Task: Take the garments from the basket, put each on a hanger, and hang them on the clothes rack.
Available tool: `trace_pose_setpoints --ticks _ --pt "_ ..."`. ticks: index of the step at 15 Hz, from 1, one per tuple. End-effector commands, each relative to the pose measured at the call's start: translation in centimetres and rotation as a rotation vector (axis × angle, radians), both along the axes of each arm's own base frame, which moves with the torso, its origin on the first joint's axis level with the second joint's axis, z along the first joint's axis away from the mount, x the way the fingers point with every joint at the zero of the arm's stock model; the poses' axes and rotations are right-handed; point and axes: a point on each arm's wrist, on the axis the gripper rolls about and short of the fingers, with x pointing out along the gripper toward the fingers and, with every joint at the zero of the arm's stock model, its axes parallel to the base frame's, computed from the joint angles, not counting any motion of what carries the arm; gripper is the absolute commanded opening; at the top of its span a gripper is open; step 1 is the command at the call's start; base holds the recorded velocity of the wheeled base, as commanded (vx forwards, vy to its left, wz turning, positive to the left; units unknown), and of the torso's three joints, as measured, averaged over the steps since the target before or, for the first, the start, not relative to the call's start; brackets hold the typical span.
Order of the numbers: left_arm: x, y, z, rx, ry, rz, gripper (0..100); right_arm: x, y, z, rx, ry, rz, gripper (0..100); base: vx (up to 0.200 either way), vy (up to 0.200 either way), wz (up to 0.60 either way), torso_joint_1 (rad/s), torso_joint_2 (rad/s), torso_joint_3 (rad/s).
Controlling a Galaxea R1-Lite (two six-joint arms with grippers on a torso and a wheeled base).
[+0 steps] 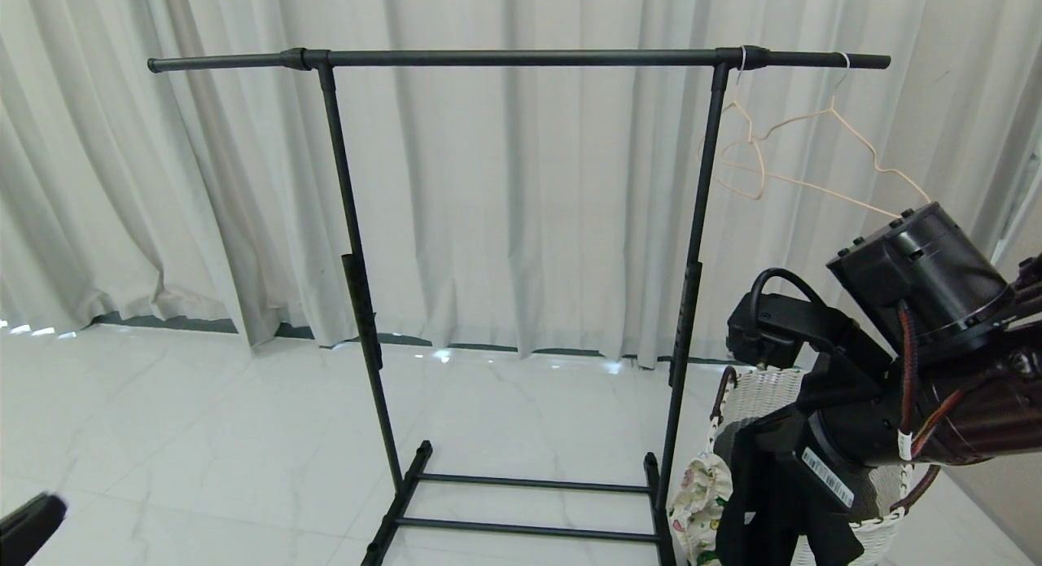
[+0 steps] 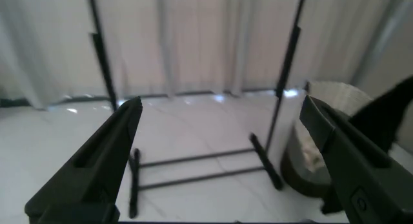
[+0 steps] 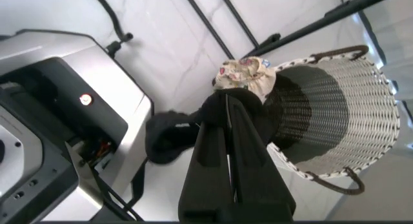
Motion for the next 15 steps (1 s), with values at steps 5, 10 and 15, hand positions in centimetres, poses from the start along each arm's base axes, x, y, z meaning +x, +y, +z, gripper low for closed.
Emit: trace_pose_setpoints --ticks 5,10,15 --pt "15.4 -8.9 3.4 -0.006 0.308 -0.365 100 0.2 0.3 1.7 0.060 -0.036 -0.016 0 0.000 0.000 0.00 0.000 0.00 0.000" --pt "13.6 -20.0 -2.0 0.037 0.551 -0.579 100 0.0 0.6 2.0 0.075 -0.039 0.003 0 0.000 0.000 0.00 0.000 0.00 0.000" --pt "15.1 -25.6 -8.0 0.102 0.630 -0.617 100 -1.8 0.5 3.1 0.122 -0.055 0.038 0 0.000 0.000 0.00 0.000 0.00 0.000"
